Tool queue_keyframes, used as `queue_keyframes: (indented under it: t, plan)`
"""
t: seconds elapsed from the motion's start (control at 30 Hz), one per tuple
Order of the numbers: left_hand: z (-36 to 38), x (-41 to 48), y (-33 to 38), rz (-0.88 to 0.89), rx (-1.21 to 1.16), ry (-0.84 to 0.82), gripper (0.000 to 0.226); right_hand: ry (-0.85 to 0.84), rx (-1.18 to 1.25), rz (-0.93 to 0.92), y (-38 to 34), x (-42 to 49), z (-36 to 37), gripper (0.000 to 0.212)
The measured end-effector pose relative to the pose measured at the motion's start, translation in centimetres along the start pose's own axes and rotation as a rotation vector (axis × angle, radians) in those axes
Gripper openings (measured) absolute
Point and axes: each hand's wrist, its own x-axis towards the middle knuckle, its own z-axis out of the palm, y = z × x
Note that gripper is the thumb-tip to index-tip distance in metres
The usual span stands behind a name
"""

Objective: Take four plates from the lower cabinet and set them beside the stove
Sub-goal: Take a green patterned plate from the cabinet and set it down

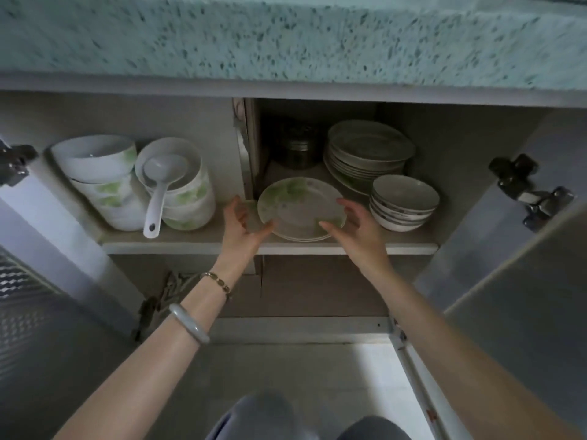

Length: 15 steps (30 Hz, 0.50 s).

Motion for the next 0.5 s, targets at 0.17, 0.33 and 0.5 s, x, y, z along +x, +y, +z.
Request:
queue_keyframes:
  t: [0.17,0.33,0.5]
  plan:
    - [-0.3,3.6,-0.8,-0.011,0.112,0.0,0.094,0.028,-0.127,0.079,1.2,3.7,0.5,0.062]
    - [-0.8,7.5,-3.3,-0.071,0.23,0.019,0.094,0.061,-0.203,0.149,2.8,6.2,1.1,0.075]
    - [0.2,7.0,-2.5,-0.012,0.592,-0.019,0.043,0.013,-0.31,0.258,3.9,7.5,1.5,0.072]
